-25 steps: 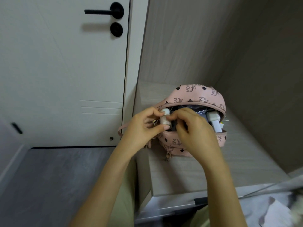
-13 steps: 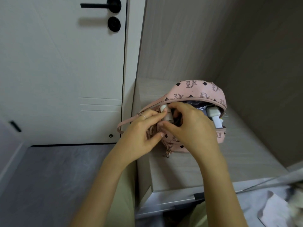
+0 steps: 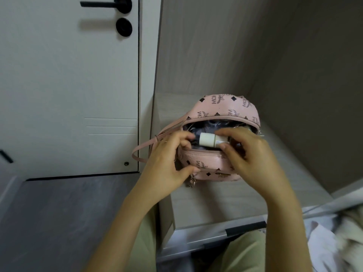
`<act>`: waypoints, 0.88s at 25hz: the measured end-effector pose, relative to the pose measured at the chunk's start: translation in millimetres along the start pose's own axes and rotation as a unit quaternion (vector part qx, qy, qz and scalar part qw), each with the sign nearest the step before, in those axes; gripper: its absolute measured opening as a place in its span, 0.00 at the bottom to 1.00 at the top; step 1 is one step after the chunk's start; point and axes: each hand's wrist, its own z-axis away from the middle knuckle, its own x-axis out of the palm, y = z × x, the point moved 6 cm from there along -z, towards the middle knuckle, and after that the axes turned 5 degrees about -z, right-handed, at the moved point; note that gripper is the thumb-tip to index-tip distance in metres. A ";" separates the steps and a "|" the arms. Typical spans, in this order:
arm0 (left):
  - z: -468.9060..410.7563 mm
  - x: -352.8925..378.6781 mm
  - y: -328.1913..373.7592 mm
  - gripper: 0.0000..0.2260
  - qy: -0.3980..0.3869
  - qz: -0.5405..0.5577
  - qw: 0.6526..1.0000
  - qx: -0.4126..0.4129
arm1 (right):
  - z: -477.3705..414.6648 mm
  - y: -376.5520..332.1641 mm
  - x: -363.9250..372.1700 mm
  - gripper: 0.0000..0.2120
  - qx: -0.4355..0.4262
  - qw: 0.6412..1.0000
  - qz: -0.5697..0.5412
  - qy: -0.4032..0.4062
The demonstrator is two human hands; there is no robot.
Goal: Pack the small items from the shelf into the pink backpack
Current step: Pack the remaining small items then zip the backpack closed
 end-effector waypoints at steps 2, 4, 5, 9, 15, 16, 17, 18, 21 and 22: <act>-2.8 1.8 6.5 0.17 -0.020 0.001 0.999 0.032 | 2.1 6.6 1.2 0.12 0.003 0.999 -0.030 -0.019; -5.3 4.3 9.9 0.12 -0.034 0.018 0.998 0.040 | 3.0 8.9 2.6 0.12 0.002 0.998 -0.058 -0.035; -6.9 4.9 11.3 0.10 -0.029 0.020 0.999 0.041 | 3.3 8.5 2.7 0.11 -0.001 0.997 -0.072 -0.040; -8.2 6.8 18.5 0.04 -0.015 0.072 0.995 0.064 | 4.5 2.6 6.4 0.10 -0.019 0.992 -0.109 -0.064; -4.9 5.9 20.6 0.03 0.009 -0.014 0.998 0.055 | 9.6 10.6 6.8 0.08 0.030 0.979 -0.169 -0.108; -5.8 5.4 21.1 0.04 0.012 -0.031 0.998 0.054 | 10.8 12.5 6.1 0.09 0.030 0.980 -0.167 -0.108; -6.9 4.9 21.4 0.04 0.015 -0.037 0.998 0.051 | 11.7 14.6 5.2 0.08 0.028 0.982 -0.161 -0.100; -8.2 4.4 21.2 0.04 0.017 -0.032 0.998 0.043 | 11.9 17.2 4.2 0.07 0.029 0.984 -0.155 -0.085; -15.1 6.3 17.3 0.05 -0.013 0.042 0.999 -0.001 | 11.2 25.8 3.9 0.03 0.053 0.987 -0.150 -0.031; -16.6 7.8 17.7 0.05 -0.024 0.054 0.998 -0.004 | 10.7 27.3 5.6 0.04 0.058 0.987 -0.147 -0.019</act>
